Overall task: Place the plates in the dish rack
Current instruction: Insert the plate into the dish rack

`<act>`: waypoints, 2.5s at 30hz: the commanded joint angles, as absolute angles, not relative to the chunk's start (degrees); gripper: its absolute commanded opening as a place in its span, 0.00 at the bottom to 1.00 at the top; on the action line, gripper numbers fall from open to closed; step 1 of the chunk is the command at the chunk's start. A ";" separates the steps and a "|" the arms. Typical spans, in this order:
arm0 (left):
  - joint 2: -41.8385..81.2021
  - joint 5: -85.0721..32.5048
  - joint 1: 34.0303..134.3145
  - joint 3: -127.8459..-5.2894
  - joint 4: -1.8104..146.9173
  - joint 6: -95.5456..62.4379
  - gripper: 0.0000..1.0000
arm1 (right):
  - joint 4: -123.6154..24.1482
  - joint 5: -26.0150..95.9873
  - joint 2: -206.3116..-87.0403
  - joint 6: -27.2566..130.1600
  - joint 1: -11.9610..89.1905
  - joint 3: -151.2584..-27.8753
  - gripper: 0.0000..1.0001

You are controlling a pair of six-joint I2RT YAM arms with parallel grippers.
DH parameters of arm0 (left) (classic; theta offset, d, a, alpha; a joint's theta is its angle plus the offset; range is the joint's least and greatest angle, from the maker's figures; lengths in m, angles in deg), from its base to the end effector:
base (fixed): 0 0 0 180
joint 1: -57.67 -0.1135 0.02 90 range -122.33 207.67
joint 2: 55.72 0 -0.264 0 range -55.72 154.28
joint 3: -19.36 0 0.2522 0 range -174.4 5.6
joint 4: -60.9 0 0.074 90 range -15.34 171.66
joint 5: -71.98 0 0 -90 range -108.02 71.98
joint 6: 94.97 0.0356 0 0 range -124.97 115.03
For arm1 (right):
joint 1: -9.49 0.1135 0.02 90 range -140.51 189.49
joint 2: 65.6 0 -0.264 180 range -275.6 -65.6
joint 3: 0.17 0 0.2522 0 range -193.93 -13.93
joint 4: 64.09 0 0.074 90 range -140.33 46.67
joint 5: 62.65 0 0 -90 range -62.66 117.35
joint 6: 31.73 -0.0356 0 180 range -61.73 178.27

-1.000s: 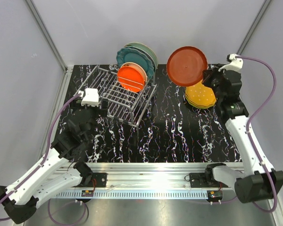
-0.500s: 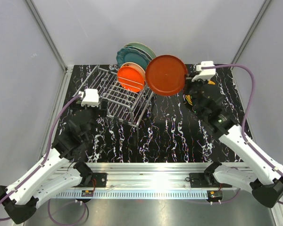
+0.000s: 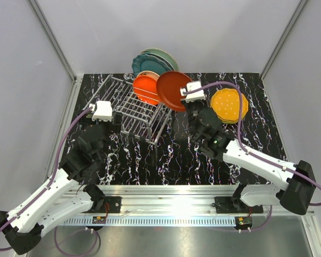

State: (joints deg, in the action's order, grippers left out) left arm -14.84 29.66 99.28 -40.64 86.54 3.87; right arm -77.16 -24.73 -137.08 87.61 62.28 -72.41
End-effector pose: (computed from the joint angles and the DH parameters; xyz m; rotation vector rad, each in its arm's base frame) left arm 0.1341 -0.0839 0.3578 0.1070 1.6505 0.2650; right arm 0.1926 0.2071 0.3901 -0.2265 1.4106 -0.2656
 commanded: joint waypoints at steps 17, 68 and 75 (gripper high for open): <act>-15.12 30.05 99.07 -40.80 83.45 3.99 0.99 | -90.93 -27.41 -143.64 96.49 64.59 -73.35 0.00; -15.38 28.12 99.07 -41.42 84.67 2.76 0.99 | -104.48 -24.51 -151.82 112.59 67.94 -73.52 0.00; -15.56 28.12 99.07 -41.42 84.68 2.76 0.99 | -99.82 -22.40 -150.94 108.29 68.11 -74.40 0.00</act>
